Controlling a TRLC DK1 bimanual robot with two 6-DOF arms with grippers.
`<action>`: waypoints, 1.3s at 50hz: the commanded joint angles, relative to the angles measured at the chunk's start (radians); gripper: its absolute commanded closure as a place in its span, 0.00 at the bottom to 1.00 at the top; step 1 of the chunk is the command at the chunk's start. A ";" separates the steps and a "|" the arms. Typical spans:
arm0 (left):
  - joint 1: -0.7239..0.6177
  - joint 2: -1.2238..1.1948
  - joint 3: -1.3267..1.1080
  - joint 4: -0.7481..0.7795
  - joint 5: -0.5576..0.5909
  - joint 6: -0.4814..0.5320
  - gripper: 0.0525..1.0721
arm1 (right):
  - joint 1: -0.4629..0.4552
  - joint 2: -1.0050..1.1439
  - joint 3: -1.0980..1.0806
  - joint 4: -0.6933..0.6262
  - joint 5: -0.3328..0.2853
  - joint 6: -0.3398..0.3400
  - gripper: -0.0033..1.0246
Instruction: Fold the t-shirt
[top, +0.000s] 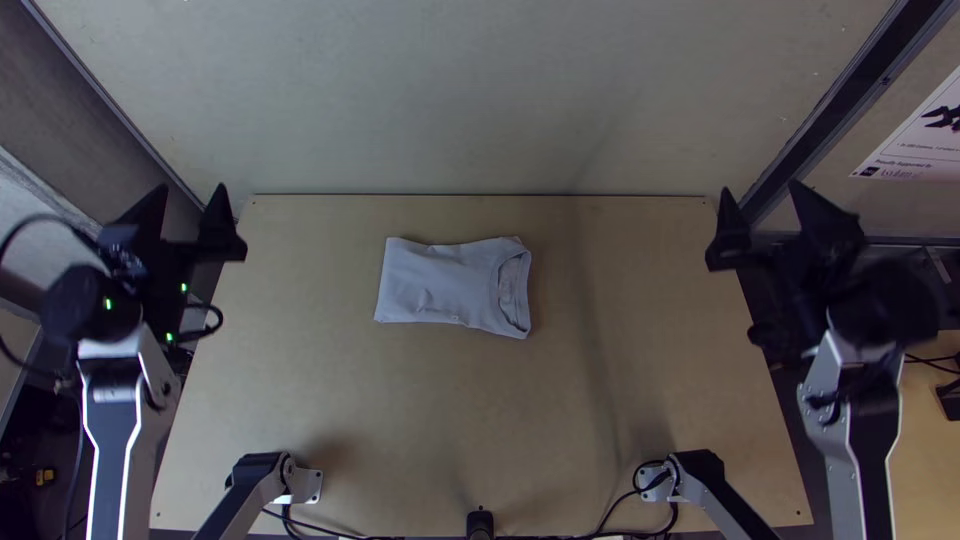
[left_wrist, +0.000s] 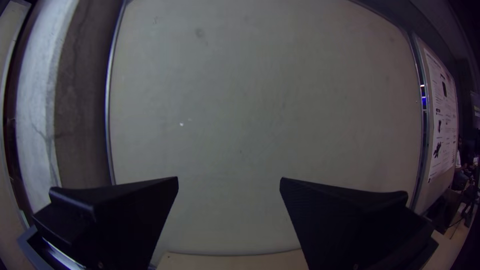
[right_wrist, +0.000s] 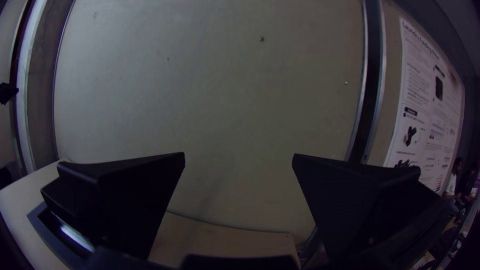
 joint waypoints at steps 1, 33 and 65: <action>0.021 -0.115 -0.121 0.087 -0.006 0.019 0.04 | 0.004 -0.116 -0.141 0.083 0.008 -0.042 0.04; 0.023 -0.755 -0.778 0.197 0.006 0.016 0.05 | 0.004 -0.707 -0.760 0.246 0.038 -0.050 0.04; -0.021 -0.760 -1.090 0.329 0.006 -0.004 0.04 | 0.001 -0.823 -1.217 0.399 0.038 -0.030 0.04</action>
